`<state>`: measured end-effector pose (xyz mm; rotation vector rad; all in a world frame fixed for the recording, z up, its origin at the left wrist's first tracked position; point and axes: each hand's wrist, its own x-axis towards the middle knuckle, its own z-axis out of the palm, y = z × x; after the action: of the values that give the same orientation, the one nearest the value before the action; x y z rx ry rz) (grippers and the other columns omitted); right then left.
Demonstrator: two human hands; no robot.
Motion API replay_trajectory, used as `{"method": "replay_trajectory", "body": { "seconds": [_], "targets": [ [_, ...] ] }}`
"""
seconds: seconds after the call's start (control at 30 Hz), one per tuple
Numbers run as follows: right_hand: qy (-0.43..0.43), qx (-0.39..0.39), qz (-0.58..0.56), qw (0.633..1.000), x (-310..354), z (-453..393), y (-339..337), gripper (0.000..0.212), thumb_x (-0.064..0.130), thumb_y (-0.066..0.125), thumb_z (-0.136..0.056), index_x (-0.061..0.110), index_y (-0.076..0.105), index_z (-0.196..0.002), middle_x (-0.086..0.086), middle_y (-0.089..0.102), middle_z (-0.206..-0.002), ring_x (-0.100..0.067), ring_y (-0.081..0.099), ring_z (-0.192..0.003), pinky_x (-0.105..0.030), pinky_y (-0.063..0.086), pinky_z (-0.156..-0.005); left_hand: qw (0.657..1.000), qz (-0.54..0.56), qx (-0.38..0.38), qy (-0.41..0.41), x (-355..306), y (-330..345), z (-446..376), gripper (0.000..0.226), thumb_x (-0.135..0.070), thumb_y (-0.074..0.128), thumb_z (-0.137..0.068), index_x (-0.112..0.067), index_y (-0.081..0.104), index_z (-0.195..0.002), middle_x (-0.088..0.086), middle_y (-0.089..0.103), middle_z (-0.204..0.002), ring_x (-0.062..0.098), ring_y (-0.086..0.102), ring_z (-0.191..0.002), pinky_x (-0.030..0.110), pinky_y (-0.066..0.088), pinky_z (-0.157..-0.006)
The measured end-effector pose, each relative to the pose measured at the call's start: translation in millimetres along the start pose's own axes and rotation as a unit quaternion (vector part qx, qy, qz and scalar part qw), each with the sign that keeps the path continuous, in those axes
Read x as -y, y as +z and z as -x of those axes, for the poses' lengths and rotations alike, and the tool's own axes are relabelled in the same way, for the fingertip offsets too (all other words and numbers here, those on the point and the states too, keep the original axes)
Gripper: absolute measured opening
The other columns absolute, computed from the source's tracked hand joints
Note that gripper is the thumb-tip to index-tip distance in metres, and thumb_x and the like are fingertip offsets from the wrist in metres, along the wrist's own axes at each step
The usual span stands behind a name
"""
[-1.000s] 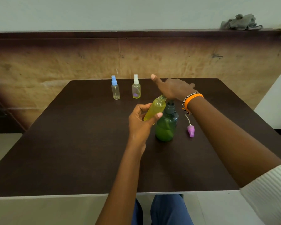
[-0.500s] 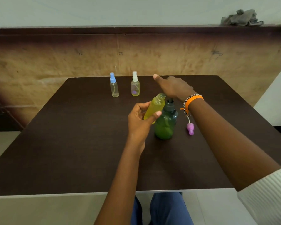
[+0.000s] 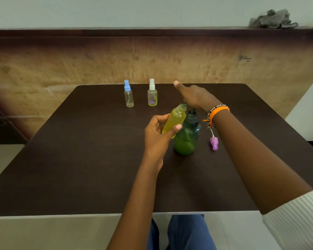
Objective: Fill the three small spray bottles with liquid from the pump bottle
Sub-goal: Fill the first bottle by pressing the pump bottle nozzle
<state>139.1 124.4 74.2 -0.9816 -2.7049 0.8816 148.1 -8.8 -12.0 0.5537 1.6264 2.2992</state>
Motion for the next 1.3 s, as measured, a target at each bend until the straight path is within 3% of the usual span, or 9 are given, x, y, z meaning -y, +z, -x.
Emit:
{"method": "replay_trajectory", "body": {
  "seconds": [0.13, 0.27, 0.53, 0.7, 0.87, 0.93, 1.03, 1.17, 1.3],
  "targets": [
    [0.006, -0.021, 0.014, 1.0, -0.6, 0.0, 1.0, 0.073, 0.065, 0.022, -0.092, 0.009, 0.05, -0.129, -0.013, 0.054, -0.127, -0.036, 0.047, -0.121, -0.054, 0.026, -0.108, 1.0, -0.005, 0.004, 0.0, 2.5, -1.6, -0.7, 0.027, 0.001, 0.072, -0.076, -0.015, 0.059, -0.093, -0.005, 0.069, -0.094, -0.001, 0.065, -0.084, 0.017, 0.053, -0.068],
    [0.004, -0.021, 0.025, 0.999, -2.1, 3.6, 3.4, 0.065, 0.059, 0.023, -0.095, 0.009, 0.052, -0.126, -0.014, 0.056, -0.125, -0.035, 0.046, -0.121, -0.053, 0.024, -0.109, 1.0, -0.01, 0.003, 0.001, 2.8, -1.8, -0.6, 0.027, 0.001, 0.072, -0.076, -0.014, 0.059, -0.094, -0.004, 0.069, -0.095, -0.001, 0.065, -0.083, 0.017, 0.053, -0.068],
    [0.0, -0.006, 0.067, 0.998, 2.2, 5.5, -3.5, 0.072, 0.065, 0.021, -0.092, 0.011, 0.05, -0.129, -0.015, 0.052, -0.132, -0.037, 0.044, -0.124, -0.054, 0.022, -0.107, 1.0, -0.012, 0.007, -0.004, 2.1, -1.0, 1.6, 0.026, -0.001, 0.071, -0.077, -0.014, 0.058, -0.095, -0.006, 0.068, -0.097, -0.005, 0.064, -0.082, 0.014, 0.051, -0.066],
    [0.011, 0.008, 0.028, 1.0, -0.5, 3.4, 1.2, 0.071, 0.064, 0.026, -0.092, 0.009, 0.05, -0.129, -0.016, 0.053, -0.13, -0.037, 0.048, -0.119, -0.053, 0.031, -0.106, 1.0, -0.008, 0.005, -0.002, 3.0, -0.6, 1.6, 0.026, 0.0, 0.071, -0.078, -0.014, 0.058, -0.095, -0.005, 0.067, -0.096, -0.006, 0.064, -0.081, 0.013, 0.051, -0.065],
    [0.009, -0.002, 0.049, 0.999, 0.5, 8.7, 0.4, 0.07, 0.064, 0.023, -0.093, 0.01, 0.051, -0.128, -0.015, 0.054, -0.128, -0.036, 0.047, -0.121, -0.054, 0.027, -0.107, 1.0, -0.011, 0.003, -0.001, 2.6, -1.1, 1.7, 0.026, 0.0, 0.071, -0.078, -0.014, 0.058, -0.095, -0.005, 0.067, -0.097, -0.007, 0.064, -0.08, 0.013, 0.051, -0.065],
    [0.005, 0.014, 0.054, 0.998, 3.5, 9.0, -2.0, 0.072, 0.068, 0.02, -0.091, 0.013, 0.054, -0.122, -0.015, 0.055, -0.124, -0.035, 0.048, -0.117, -0.054, 0.027, -0.107, 1.0, -0.011, 0.004, -0.001, 2.1, -0.5, 1.8, 0.026, 0.0, 0.071, -0.078, -0.015, 0.057, -0.094, -0.005, 0.067, -0.098, -0.007, 0.064, -0.081, 0.013, 0.051, -0.065],
    [0.002, 0.033, 0.033, 0.999, 6.5, 7.5, -2.8, 0.072, 0.075, 0.017, -0.085, 0.016, 0.058, -0.095, -0.015, 0.058, -0.107, -0.031, 0.053, -0.102, -0.053, 0.035, -0.103, 1.0, -0.007, 0.005, -0.001, 3.4, -0.5, 1.2, 0.025, 0.001, 0.07, -0.078, -0.014, 0.057, -0.094, -0.007, 0.066, -0.098, -0.008, 0.064, -0.082, 0.013, 0.051, -0.066],
    [0.012, -0.002, 0.003, 1.0, 2.6, 7.4, 3.2, 0.076, 0.068, 0.023, -0.089, 0.009, 0.053, -0.126, -0.015, 0.056, -0.124, -0.036, 0.05, -0.116, -0.054, 0.032, -0.104, 1.0, -0.006, 0.002, 0.005, 3.9, -1.1, -0.6, 0.026, 0.0, 0.07, -0.078, -0.015, 0.058, -0.095, -0.006, 0.067, -0.097, -0.005, 0.064, -0.083, 0.013, 0.051, -0.066],
    [0.011, -0.01, 0.014, 1.0, 1.3, 13.8, 2.4, 0.073, 0.066, 0.021, -0.091, 0.009, 0.052, -0.124, -0.014, 0.056, -0.123, -0.035, 0.049, -0.116, -0.054, 0.032, -0.104, 1.0, -0.016, 0.006, 0.008, 4.2, -2.4, 0.4, 0.025, -0.001, 0.07, -0.078, -0.016, 0.058, -0.094, -0.006, 0.068, -0.096, -0.004, 0.064, -0.084, 0.014, 0.05, -0.066]
  ]
}}
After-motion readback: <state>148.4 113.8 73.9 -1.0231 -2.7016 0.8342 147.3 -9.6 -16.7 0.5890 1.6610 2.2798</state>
